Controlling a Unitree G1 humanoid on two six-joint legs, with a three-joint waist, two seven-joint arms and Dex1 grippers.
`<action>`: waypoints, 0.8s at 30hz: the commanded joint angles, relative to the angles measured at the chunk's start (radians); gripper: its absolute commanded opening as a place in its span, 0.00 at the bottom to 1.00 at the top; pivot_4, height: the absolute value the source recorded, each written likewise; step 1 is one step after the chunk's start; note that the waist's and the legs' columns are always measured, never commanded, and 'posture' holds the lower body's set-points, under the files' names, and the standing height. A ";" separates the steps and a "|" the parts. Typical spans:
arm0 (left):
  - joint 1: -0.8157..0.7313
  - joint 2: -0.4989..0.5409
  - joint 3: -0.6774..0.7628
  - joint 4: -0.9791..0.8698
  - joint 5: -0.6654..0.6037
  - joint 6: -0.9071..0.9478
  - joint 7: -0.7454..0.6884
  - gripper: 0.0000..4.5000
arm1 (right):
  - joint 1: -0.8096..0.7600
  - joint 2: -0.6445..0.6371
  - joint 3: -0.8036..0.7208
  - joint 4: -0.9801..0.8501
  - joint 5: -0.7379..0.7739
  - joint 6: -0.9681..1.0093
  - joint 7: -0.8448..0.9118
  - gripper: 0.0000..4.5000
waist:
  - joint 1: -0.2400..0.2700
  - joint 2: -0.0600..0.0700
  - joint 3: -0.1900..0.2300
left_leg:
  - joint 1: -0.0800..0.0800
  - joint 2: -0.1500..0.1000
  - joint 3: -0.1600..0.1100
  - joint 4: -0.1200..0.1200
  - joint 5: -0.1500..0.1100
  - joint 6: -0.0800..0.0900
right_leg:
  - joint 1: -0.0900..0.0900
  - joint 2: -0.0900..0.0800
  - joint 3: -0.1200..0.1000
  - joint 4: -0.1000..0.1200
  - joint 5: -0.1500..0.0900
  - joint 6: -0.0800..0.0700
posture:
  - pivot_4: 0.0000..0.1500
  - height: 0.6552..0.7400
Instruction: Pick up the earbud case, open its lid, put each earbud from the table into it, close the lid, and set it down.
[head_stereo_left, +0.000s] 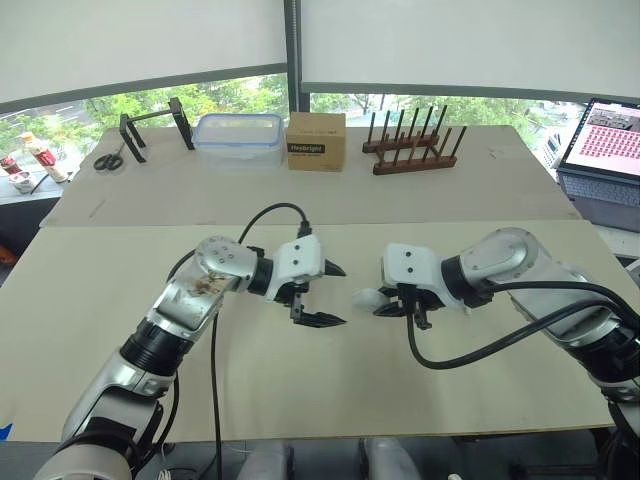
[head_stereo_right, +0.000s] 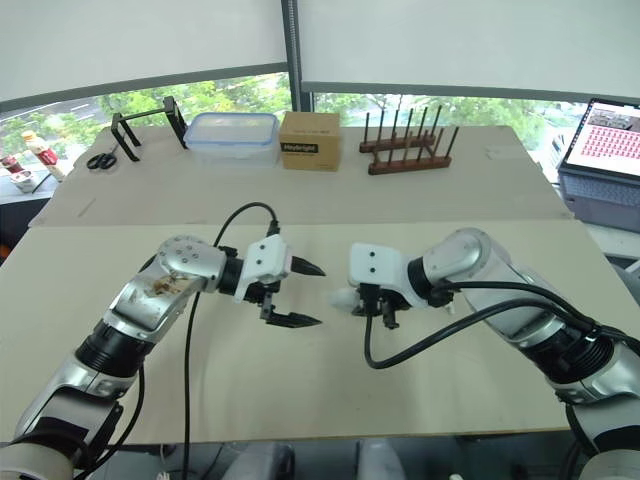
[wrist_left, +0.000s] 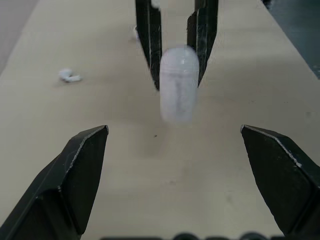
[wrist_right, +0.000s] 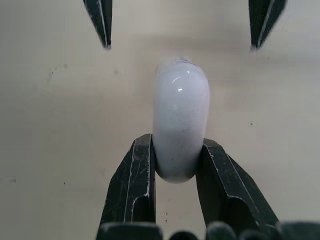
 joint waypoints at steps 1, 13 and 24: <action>-0.051 -0.021 -0.018 -0.007 0.030 0.006 -0.001 1.00 | -0.003 0.010 -0.029 0.003 -0.031 -0.029 0.029 0.16 | 0.001 0.000 0.000 | 0.000 0.000 0.000 0.000 0.000 0.000 | 0.000 0.000 0.000 0.000 0.000 0.000 | 1.00 1.00; -0.092 -0.090 -0.044 0.033 0.084 0.101 0.039 1.00 | 0.000 0.053 -0.050 0.017 -0.073 -0.010 0.049 0.16 | 0.001 0.000 0.000 | 0.000 0.000 -0.001 0.001 0.000 0.000 | 0.000 0.000 0.000 0.000 0.000 0.000 | 1.00 1.00; -0.072 -0.106 -0.042 0.035 0.086 0.114 0.039 0.81 | 0.003 0.078 -0.064 0.026 -0.075 -0.001 0.047 0.16 | 0.002 0.000 0.000 | 0.000 0.000 -0.001 0.003 0.000 0.000 | 0.000 0.000 0.000 0.001 0.000 0.000 | 1.00 1.00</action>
